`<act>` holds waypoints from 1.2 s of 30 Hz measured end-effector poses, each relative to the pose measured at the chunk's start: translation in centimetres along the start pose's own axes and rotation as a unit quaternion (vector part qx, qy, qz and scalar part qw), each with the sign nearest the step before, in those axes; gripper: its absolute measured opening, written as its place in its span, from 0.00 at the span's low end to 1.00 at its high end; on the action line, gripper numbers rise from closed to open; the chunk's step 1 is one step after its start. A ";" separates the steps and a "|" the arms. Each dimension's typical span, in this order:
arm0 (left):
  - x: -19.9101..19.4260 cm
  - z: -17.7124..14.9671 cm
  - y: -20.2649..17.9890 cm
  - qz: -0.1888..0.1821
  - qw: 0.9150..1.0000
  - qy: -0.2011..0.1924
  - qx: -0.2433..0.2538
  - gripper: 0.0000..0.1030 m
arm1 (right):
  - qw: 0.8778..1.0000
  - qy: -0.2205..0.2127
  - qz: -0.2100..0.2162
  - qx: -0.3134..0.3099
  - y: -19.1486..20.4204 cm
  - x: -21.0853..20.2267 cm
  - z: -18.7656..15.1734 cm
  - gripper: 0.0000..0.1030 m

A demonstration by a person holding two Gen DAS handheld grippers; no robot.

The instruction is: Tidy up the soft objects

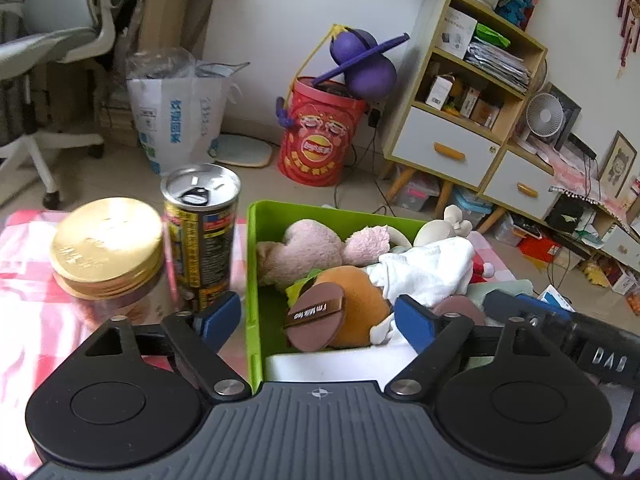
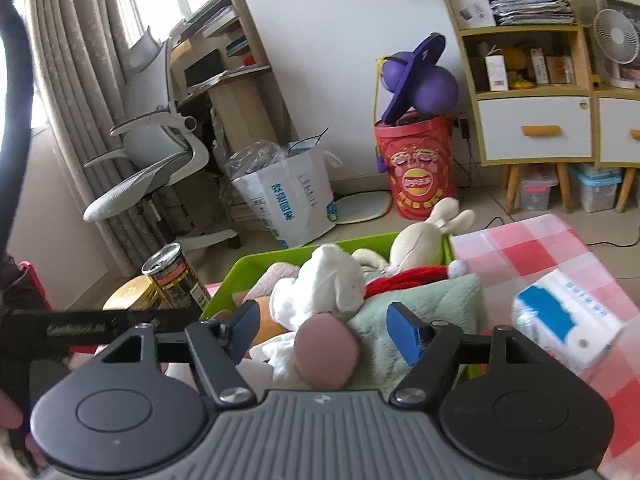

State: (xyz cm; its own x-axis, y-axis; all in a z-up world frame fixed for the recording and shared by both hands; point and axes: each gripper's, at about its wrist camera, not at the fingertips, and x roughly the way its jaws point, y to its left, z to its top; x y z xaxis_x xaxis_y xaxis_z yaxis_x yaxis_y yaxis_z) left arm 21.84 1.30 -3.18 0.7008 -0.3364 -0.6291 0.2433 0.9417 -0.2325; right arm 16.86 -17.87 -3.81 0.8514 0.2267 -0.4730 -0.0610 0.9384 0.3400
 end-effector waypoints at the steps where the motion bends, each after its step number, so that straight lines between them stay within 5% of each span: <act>1: -0.6 -0.2 0.0 0.003 1.000 -0.003 -0.003 0.84 | 1.000 0.001 -0.003 0.003 0.0 -0.4 0.1 0.44; 5: -3.2 -1.6 -0.1 0.026 1.000 -0.013 -0.013 0.95 | 1.000 0.012 -0.020 0.005 0.2 -2.4 0.3 0.46; 9: -5.6 -3.6 -1.1 0.055 0.998 0.003 -0.006 0.95 | 0.999 0.031 -0.041 0.010 0.8 -4.9 -0.2 0.58; 21: -13.0 -9.2 -3.7 0.160 0.984 0.075 -0.024 0.95 | 0.991 0.097 -0.089 -0.008 5.1 -12.4 -2.4 0.74; 36: -16.1 -11.4 -6.0 0.166 0.983 0.084 -0.008 0.95 | 0.985 0.134 -0.110 -0.002 6.4 -15.2 -4.2 0.75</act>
State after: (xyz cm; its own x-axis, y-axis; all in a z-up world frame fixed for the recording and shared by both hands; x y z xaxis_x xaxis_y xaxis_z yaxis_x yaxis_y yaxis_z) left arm 1.47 0.92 -0.14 0.6192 -0.0097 -0.7852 0.0086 0.9999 -0.0056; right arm 1.34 -14.21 2.19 0.6759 0.0779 -0.7329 0.1068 0.9736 0.2019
